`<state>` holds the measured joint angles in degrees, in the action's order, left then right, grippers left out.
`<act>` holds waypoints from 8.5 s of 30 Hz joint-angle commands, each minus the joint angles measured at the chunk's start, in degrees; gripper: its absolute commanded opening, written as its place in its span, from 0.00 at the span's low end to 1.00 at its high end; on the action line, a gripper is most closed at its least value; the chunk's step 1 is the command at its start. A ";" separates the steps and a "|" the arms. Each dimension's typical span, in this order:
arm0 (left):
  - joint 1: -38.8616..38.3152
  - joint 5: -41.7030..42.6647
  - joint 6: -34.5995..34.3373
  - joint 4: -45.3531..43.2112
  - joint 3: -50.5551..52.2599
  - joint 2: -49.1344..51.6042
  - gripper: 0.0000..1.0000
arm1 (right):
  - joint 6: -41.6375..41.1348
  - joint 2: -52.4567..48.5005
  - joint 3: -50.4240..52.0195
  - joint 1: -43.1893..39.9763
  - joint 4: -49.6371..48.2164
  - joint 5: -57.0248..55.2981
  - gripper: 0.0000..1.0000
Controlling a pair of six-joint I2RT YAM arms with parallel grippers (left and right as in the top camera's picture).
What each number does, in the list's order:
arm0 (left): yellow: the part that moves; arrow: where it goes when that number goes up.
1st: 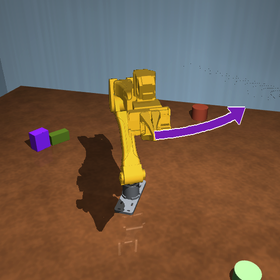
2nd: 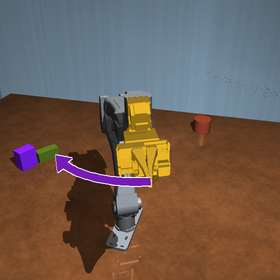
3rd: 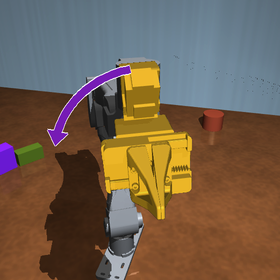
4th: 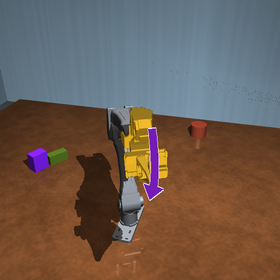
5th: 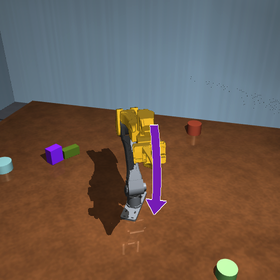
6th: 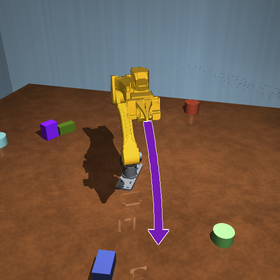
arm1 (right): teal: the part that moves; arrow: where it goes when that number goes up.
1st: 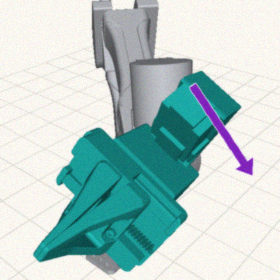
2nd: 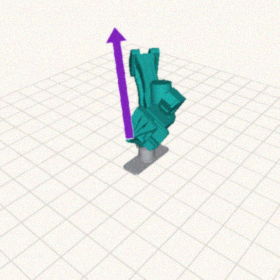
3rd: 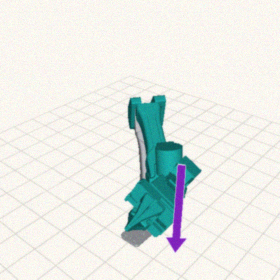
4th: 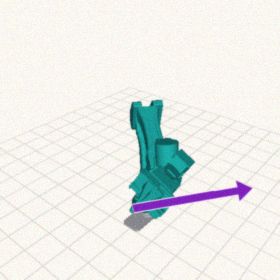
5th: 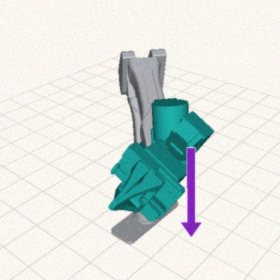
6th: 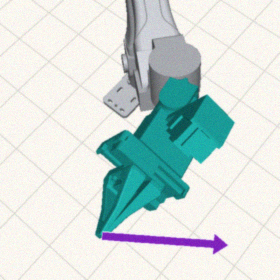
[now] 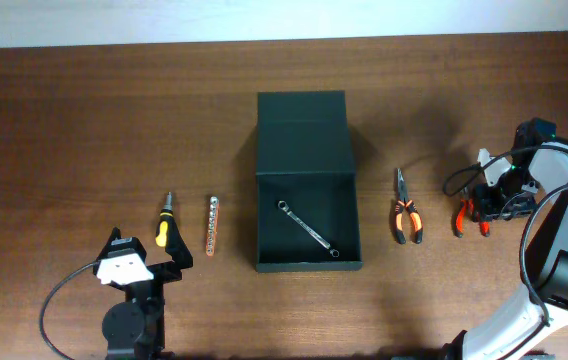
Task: Pack container
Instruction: 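Close the right gripper on the red pliers handles and lift, then carry the red pliers with the right gripper over the green box, then lower the red pliers into the box and open the right gripper, then withdraw the right gripper toward the orange needle-nose pliers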
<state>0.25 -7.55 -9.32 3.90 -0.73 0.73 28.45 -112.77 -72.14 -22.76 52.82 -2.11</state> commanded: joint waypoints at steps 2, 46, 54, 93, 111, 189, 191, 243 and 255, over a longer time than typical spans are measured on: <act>0.28 0.22 -0.26 0.04 0.22 -0.44 0.99 | -0.42 -1.18 0.26 0.26 -0.35 0.00 0.44; 0.31 0.22 -0.26 0.04 0.22 -0.44 0.99 | -12.90 -1.18 -4.24 0.26 -0.66 2.82 0.04; 0.28 0.22 -0.26 0.04 0.22 -0.44 0.99 | -12.98 -1.16 -10.38 0.26 4.83 3.06 0.04; 0.28 0.22 -0.26 0.04 0.22 -0.44 0.99 | -10.47 -1.18 -50.73 47.95 43.17 5.84 0.04; 0.28 0.22 -0.26 0.04 0.22 -0.44 0.99 | -1.66 -1.18 -32.35 52.83 26.64 0.68 0.04; 0.28 0.22 -0.26 0.04 0.22 -0.44 0.99 | -16.11 -1.18 -57.72 48.11 36.74 -6.16 0.99; 0.28 0.22 -0.26 0.04 0.22 -0.44 0.99 | -19.45 -1.16 -62.12 45.55 42.27 -8.63 0.99; 0.31 0.22 -0.26 0.04 0.22 -0.44 0.99 | -19.06 15.47 -4.31 19.74 11.04 2.58 0.99; 0.28 0.22 -0.26 0.04 0.22 -0.44 0.99 | -19.04 6.05 -3.13 19.74 9.07 3.43 0.99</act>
<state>0.25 -7.55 -9.32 3.90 -0.73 0.73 9.19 -105.19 -75.79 -2.70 62.46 0.36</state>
